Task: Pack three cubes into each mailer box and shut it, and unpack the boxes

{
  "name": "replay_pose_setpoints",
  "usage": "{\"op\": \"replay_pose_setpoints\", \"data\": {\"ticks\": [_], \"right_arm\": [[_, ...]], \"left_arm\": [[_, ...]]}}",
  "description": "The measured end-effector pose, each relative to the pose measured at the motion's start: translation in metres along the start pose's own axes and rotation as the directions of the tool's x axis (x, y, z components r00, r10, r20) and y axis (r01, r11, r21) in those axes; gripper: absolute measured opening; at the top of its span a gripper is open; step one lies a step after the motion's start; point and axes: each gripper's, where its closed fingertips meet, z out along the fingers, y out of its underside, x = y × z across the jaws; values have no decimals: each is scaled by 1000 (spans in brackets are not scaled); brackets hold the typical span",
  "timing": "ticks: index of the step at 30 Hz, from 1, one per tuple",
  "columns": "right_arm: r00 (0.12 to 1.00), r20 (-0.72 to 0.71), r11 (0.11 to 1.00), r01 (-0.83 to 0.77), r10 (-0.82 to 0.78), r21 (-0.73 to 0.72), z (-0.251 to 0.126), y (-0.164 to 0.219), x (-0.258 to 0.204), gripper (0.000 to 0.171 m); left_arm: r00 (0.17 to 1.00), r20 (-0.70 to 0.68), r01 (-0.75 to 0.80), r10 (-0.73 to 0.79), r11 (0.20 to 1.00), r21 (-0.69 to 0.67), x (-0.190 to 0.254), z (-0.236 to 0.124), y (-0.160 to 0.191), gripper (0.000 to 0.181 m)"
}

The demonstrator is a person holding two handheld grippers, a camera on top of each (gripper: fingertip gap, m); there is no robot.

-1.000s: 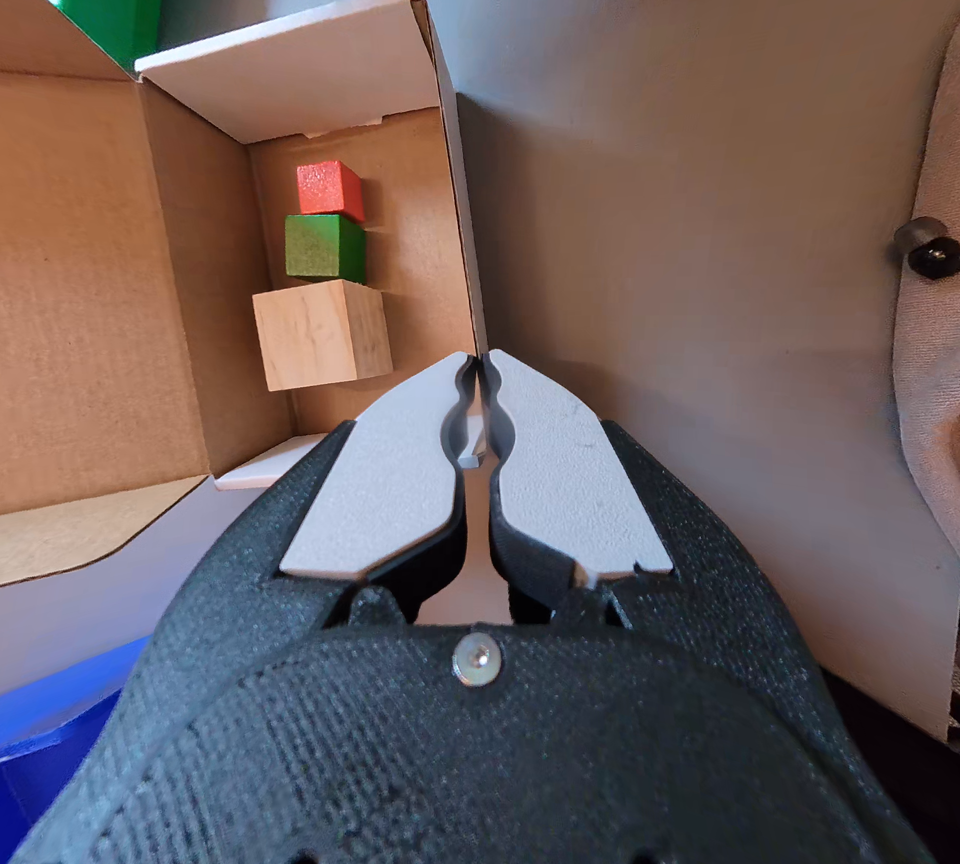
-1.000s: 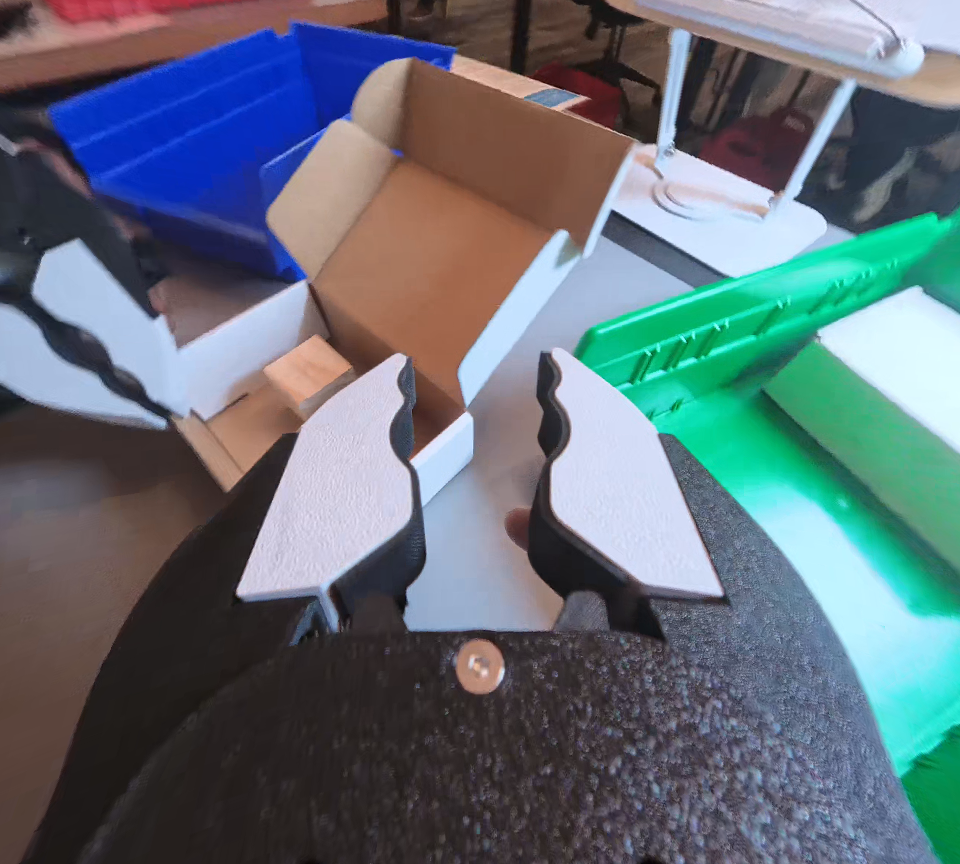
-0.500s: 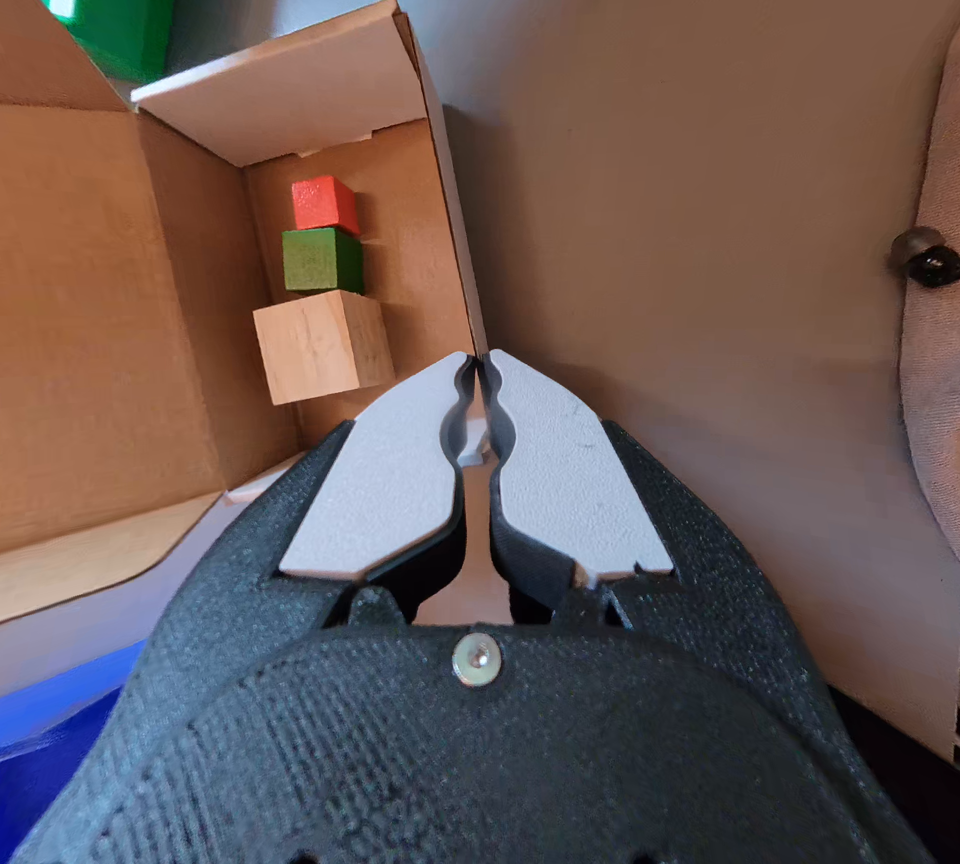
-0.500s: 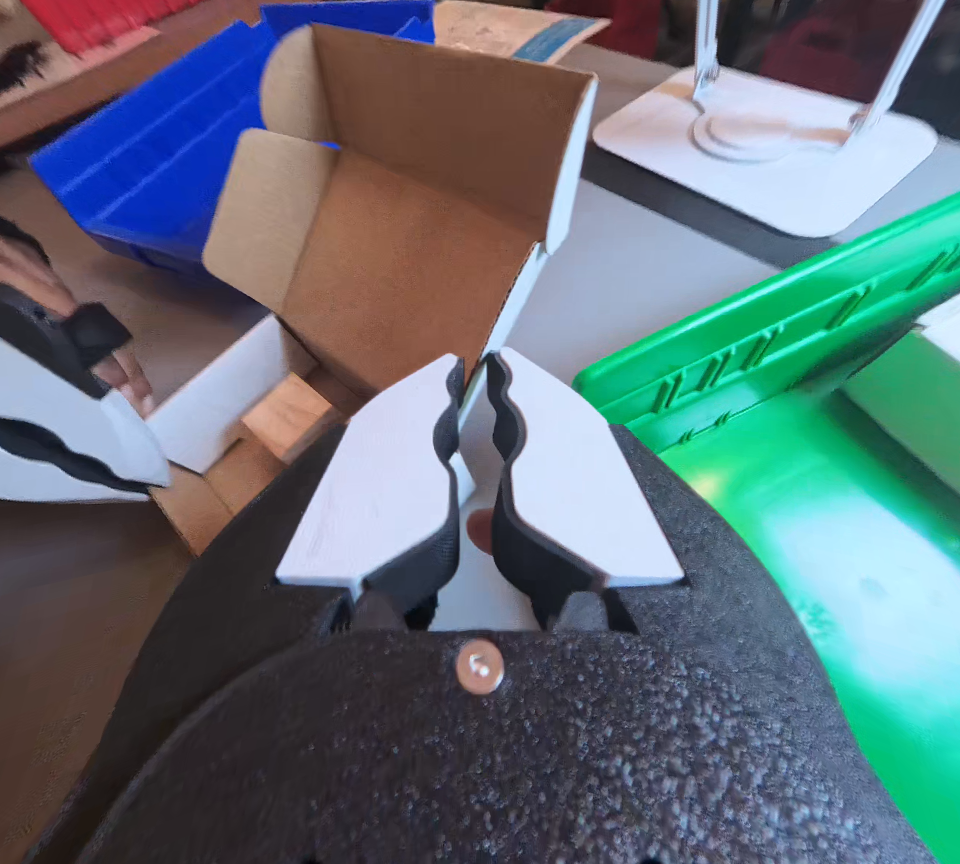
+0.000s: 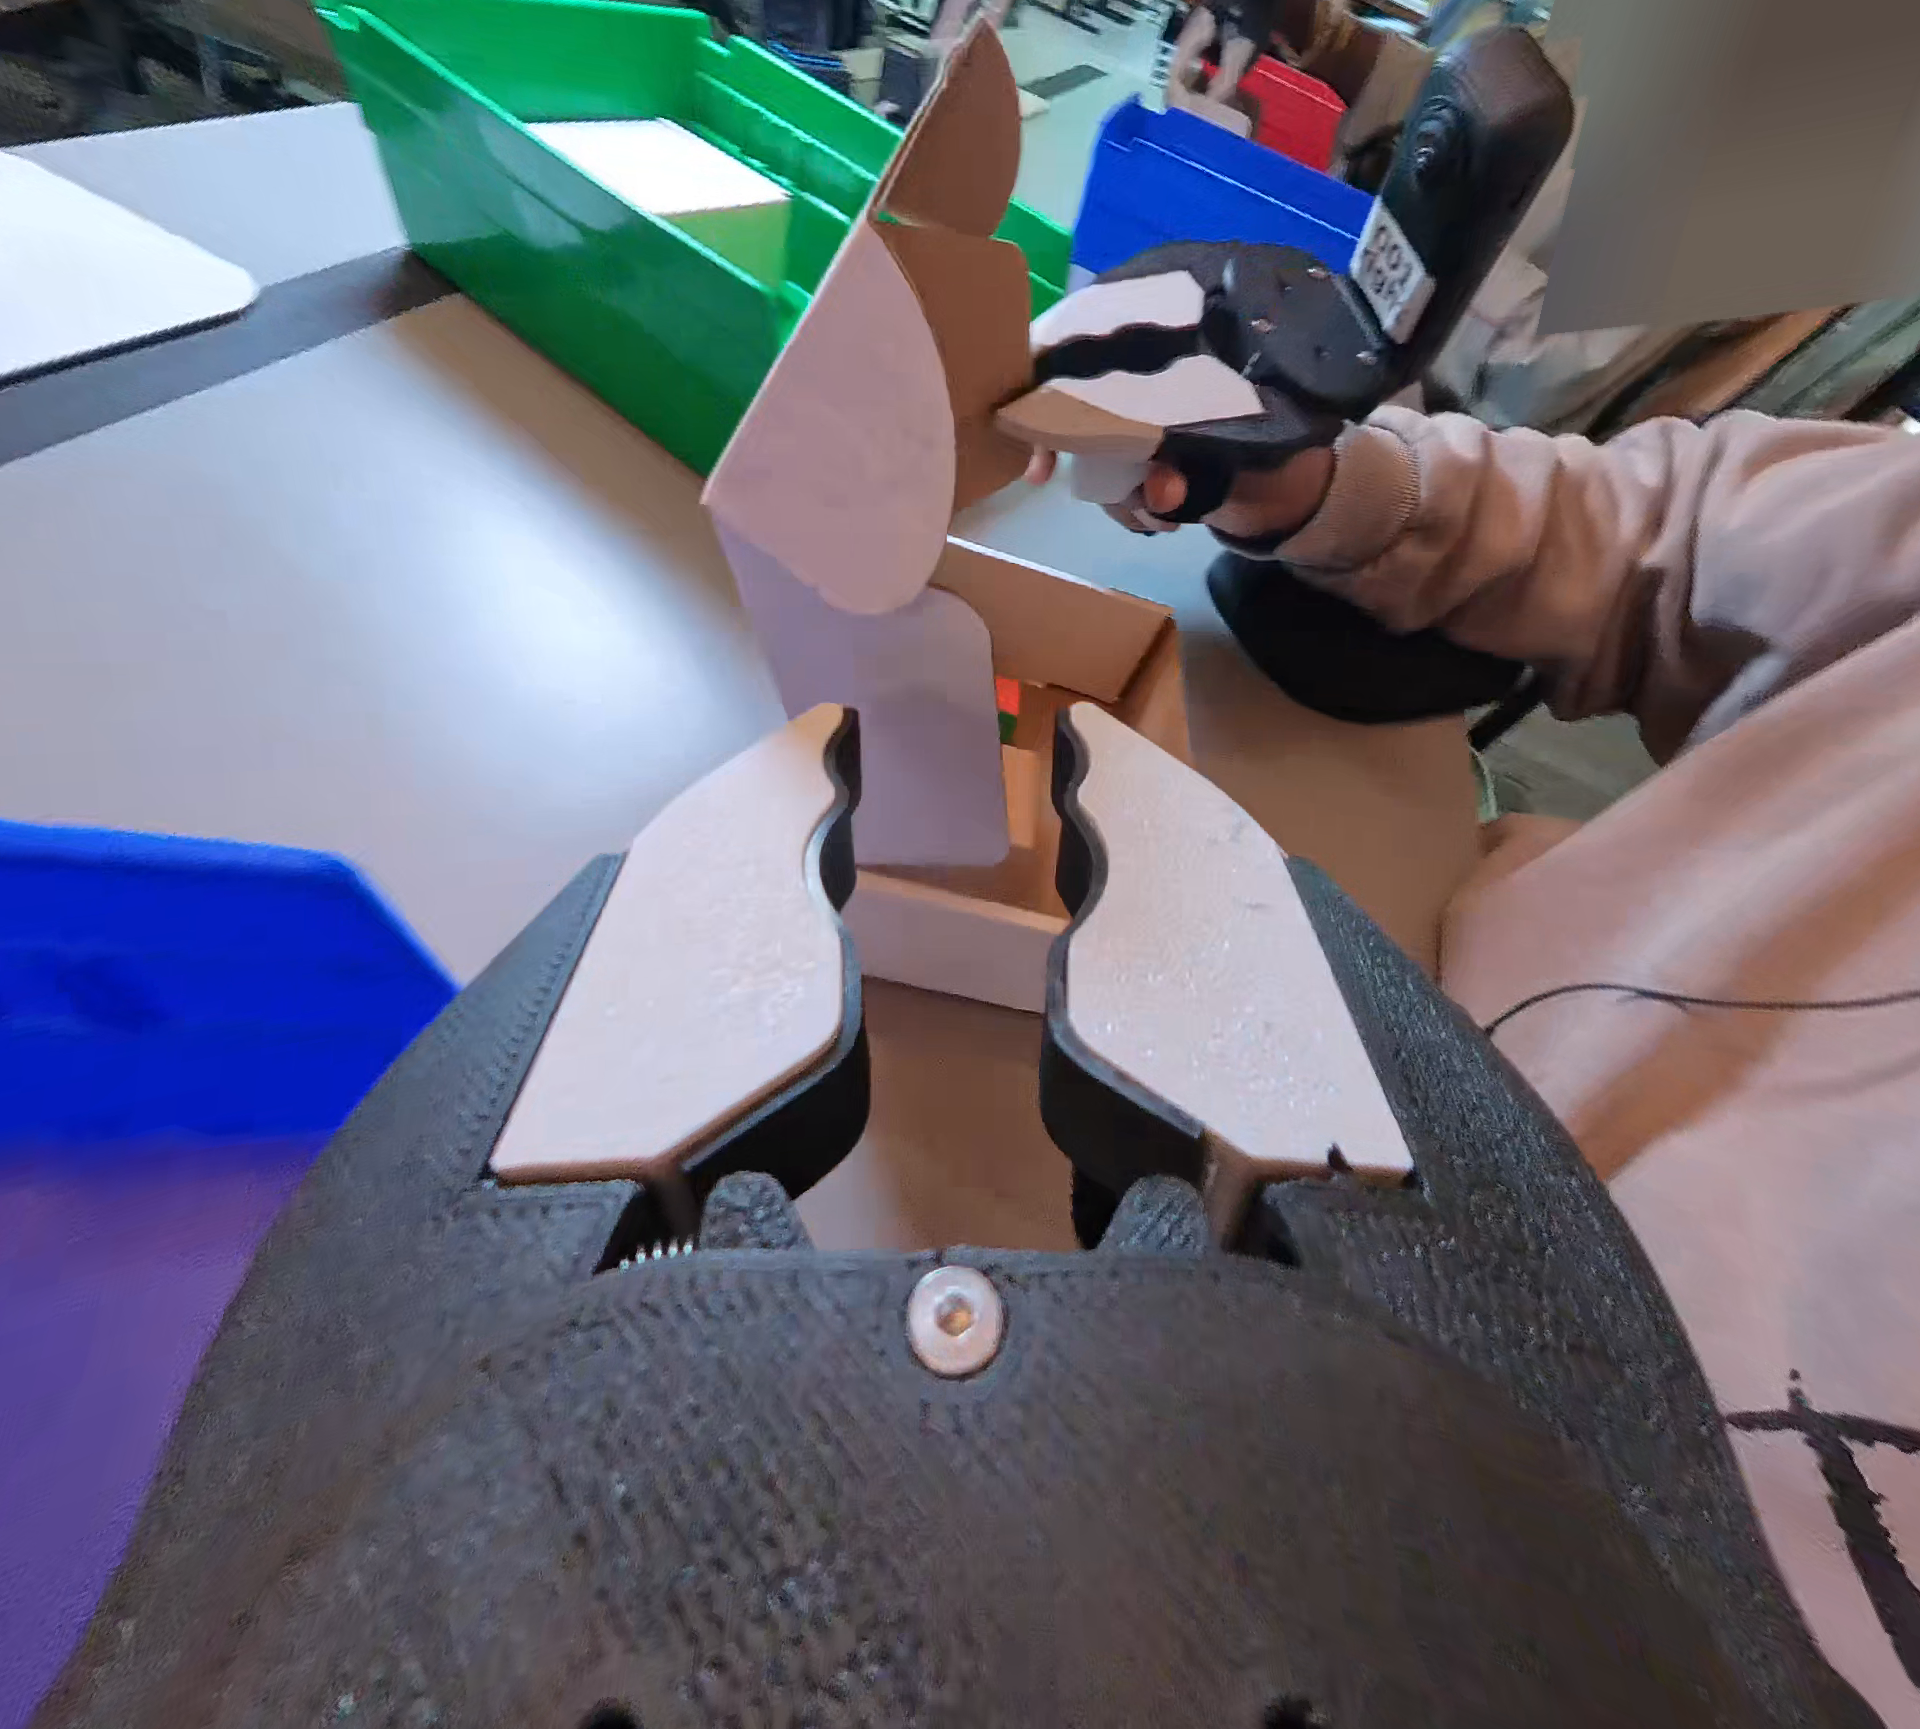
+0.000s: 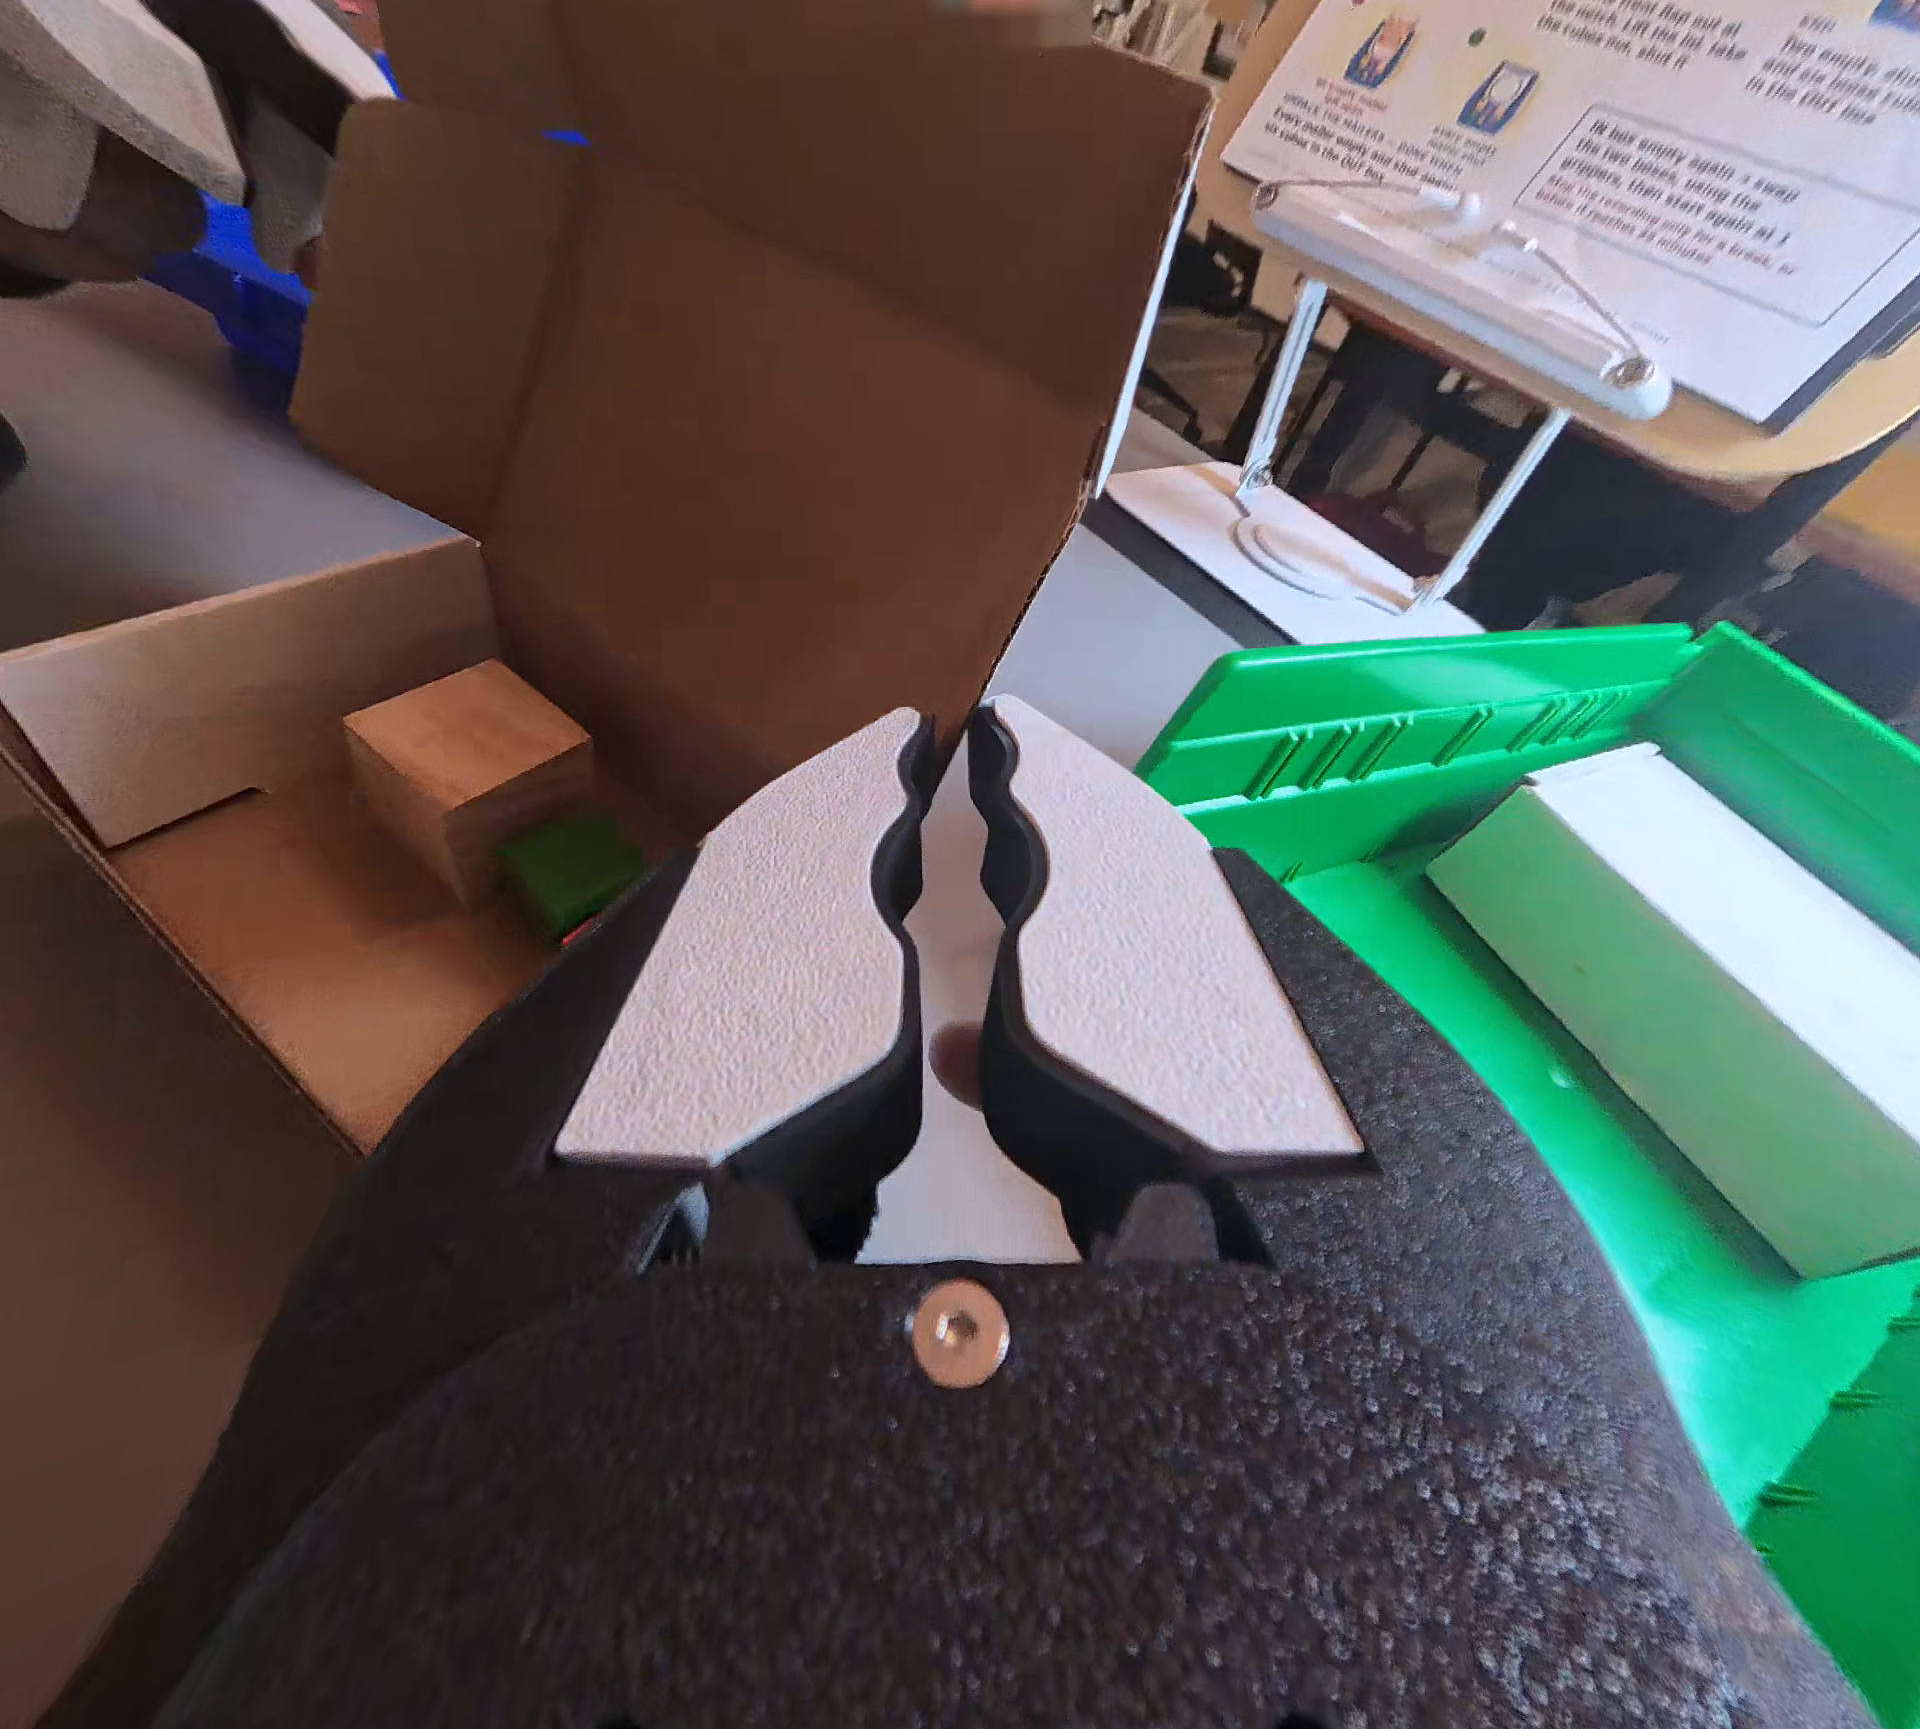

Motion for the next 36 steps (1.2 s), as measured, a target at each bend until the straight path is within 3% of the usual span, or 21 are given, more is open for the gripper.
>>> {"op": "replay_pose_setpoints", "data": {"ticks": [4, 7, 12, 18, 25, 30, 36], "right_arm": [[982, -48, 983, 182, -180, 27, -10, -2, -17, 9], [959, 9, 958, 281, -282, 59, -19, -1, -30, 13], [951, 271, 988, 136, -149, 67, -32, 2, -56, 15], [911, 408, 998, 53, -57, 23, -37, 6, -66, 12], [821, 569, 995, 13, 43, -95, -50, 20, -80, 14], [750, 644, 981, -37, 154, -191, -67, 24, -79, 31], [866, 476, 982, -188, 152, 28, -63, -28, -27, 75]], "left_arm": [[983, 58, -169, 172, 984, -63, 9, 13, 9, 24], [943, 78, -317, 325, 944, -95, 13, 13, 12, 9], [868, 102, -471, 487, 870, -145, 15, 15, 24, 0], [836, 66, -526, 544, 830, -187, 16, 13, 35, 0], [825, -59, -553, 562, 782, -288, 22, 11, 67, 0], [863, -130, -502, 487, 808, -308, 25, 5, 79, 0], [958, -57, -283, 280, 958, -50, 10, -11, 28, 43]]}}
